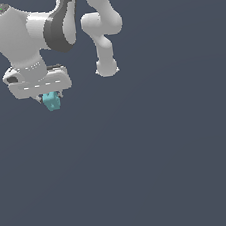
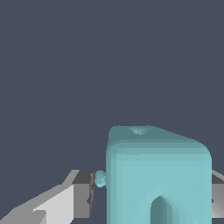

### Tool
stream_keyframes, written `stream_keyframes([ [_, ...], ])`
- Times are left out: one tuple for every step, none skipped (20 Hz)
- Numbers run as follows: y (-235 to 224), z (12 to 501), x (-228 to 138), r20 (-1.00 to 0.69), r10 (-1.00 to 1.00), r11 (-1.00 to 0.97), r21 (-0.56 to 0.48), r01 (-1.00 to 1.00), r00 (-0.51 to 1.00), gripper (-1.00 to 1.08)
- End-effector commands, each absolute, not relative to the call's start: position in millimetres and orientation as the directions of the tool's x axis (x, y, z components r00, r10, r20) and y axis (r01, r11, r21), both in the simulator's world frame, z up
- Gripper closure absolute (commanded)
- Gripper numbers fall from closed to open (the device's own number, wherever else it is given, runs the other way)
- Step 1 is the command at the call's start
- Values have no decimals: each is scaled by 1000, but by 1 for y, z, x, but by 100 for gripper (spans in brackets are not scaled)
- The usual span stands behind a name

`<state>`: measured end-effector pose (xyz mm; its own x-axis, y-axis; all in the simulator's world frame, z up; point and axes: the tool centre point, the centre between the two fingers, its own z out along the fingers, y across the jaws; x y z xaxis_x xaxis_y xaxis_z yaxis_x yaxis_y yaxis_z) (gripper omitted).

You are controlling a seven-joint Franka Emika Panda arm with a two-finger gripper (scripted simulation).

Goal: Pick up the object and move it to a goal position.

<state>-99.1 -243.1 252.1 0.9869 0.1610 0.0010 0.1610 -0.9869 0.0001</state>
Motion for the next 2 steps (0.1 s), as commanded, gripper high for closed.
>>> stream_keyframes([
  [-246,255,-99,0,162,-987,0,162,987,108],
  [-246,256,-99,0,162,-987,0,162,987,108],
])
